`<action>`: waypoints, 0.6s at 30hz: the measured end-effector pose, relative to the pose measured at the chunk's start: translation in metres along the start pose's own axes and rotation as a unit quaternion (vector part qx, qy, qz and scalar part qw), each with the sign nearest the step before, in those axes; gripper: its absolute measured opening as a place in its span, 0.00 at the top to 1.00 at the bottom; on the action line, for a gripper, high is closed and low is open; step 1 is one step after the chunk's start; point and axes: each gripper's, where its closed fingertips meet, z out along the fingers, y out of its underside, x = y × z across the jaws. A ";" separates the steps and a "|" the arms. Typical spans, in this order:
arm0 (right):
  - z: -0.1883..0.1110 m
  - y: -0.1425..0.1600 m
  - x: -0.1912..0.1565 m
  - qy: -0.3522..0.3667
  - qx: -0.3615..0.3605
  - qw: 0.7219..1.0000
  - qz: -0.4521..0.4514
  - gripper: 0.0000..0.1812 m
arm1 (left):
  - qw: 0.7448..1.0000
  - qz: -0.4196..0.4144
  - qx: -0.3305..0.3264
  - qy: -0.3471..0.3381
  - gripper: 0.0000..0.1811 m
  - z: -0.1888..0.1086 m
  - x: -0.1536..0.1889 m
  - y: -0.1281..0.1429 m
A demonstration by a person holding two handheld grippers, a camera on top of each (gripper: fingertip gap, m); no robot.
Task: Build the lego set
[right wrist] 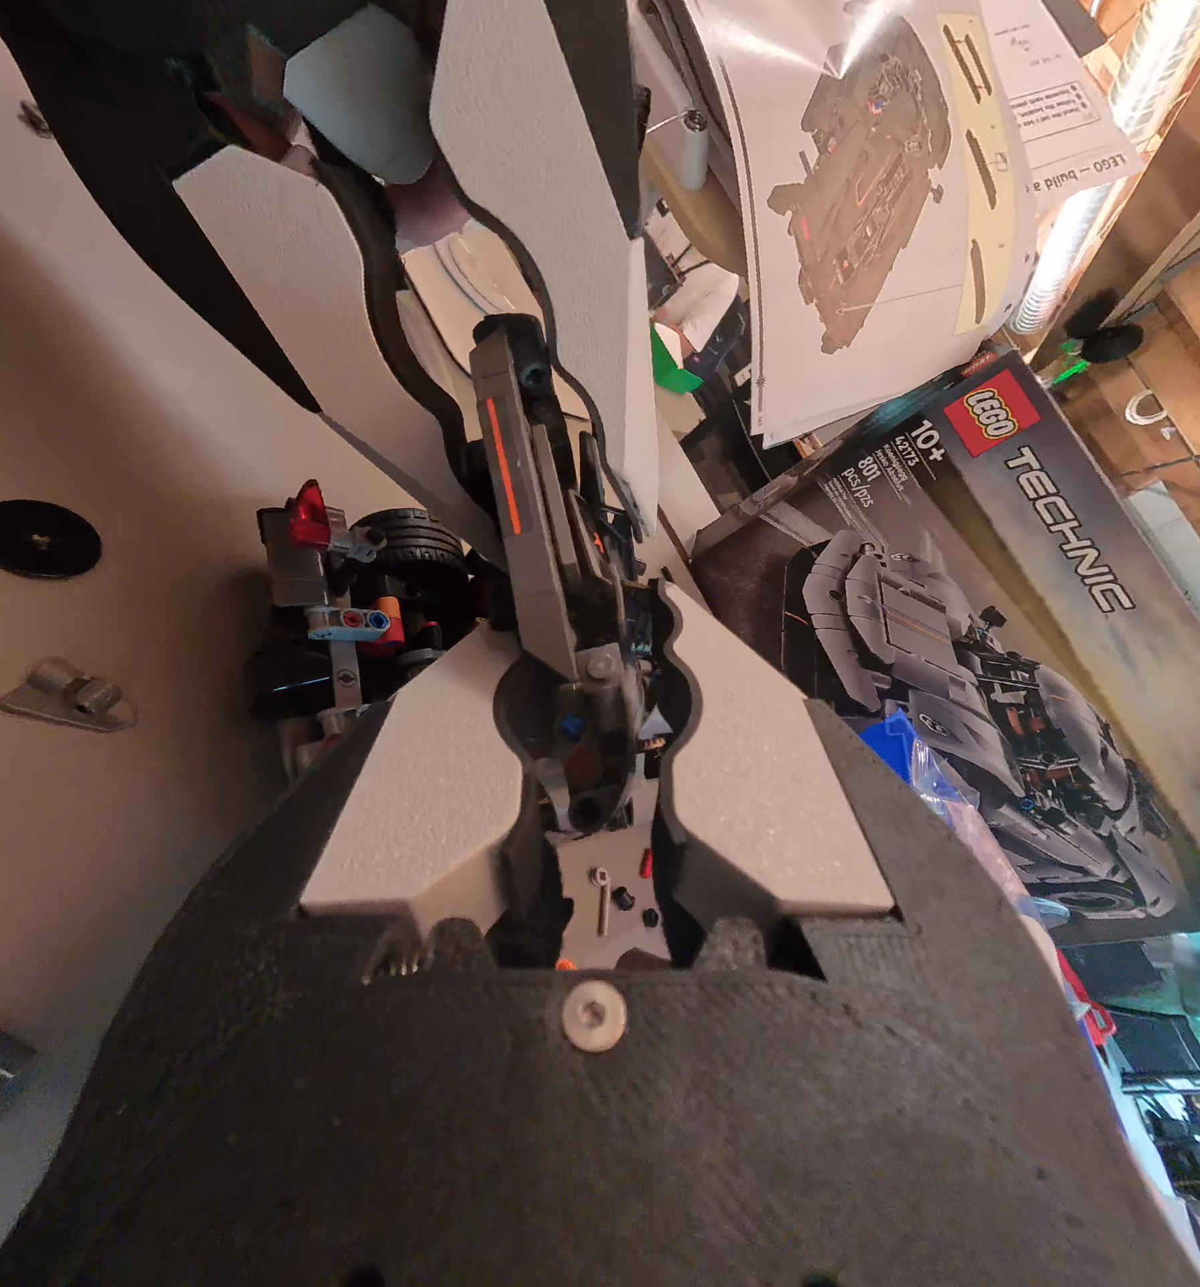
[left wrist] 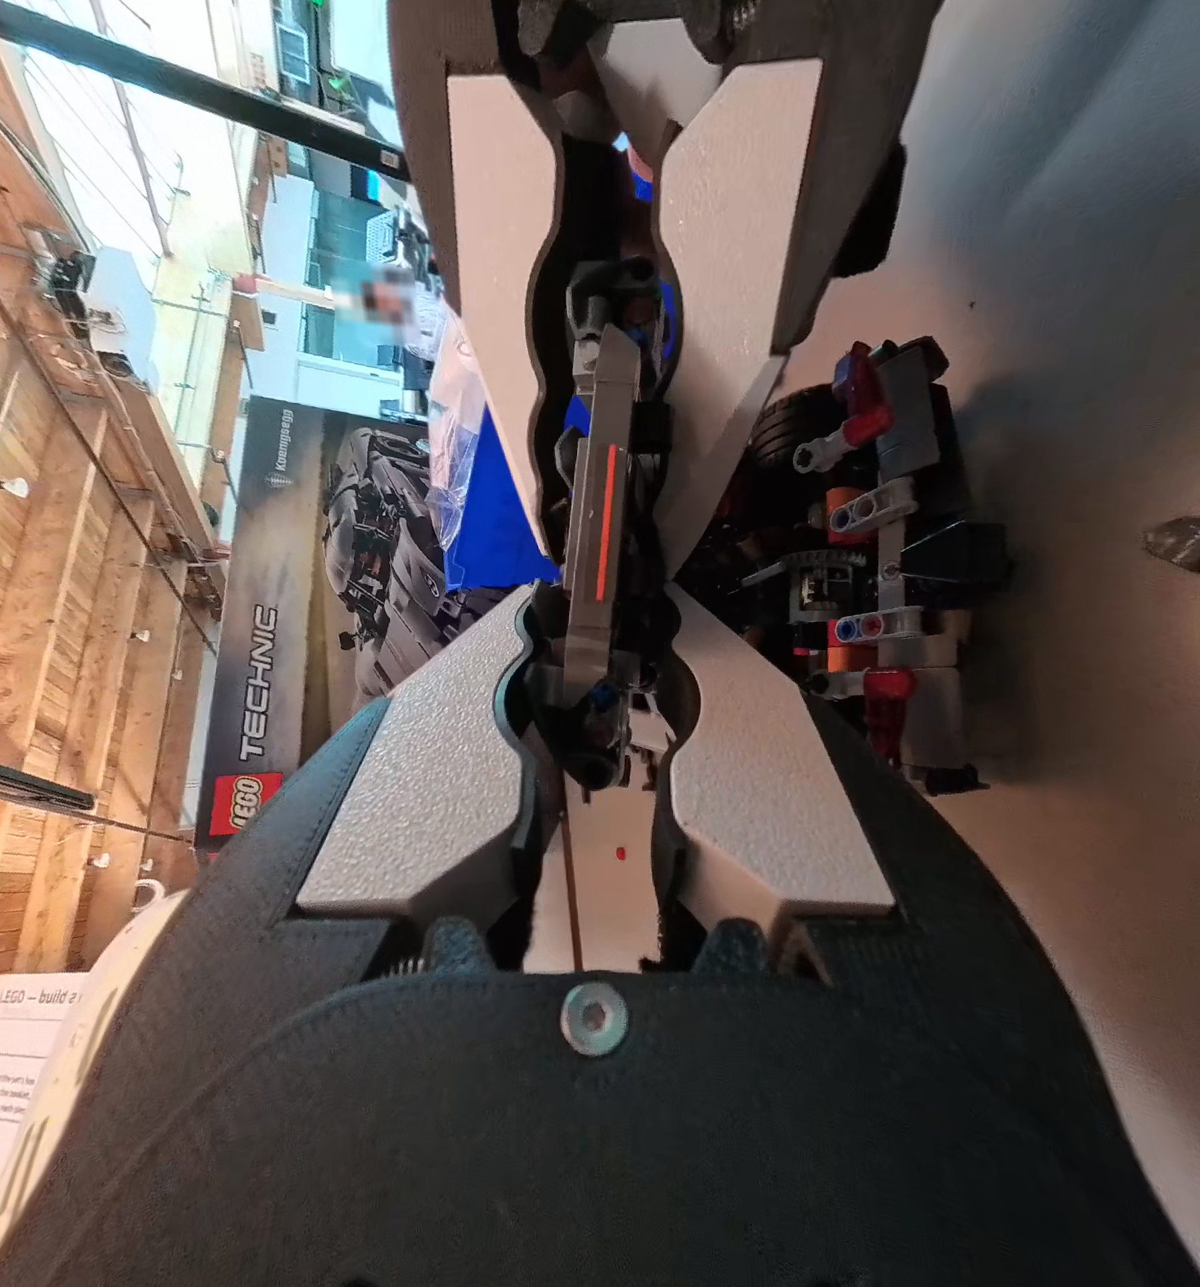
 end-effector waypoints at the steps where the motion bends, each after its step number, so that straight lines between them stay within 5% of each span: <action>1: -0.001 0.000 -0.002 -0.006 0.002 1.000 0.000 0.84 | 1.000 0.001 0.003 0.000 0.85 0.000 0.001 0.000; 18: -0.003 -0.002 0.003 -0.009 0.009 0.999 0.029 0.85 | 0.999 -0.044 0.029 0.007 0.84 0.002 -0.003 0.002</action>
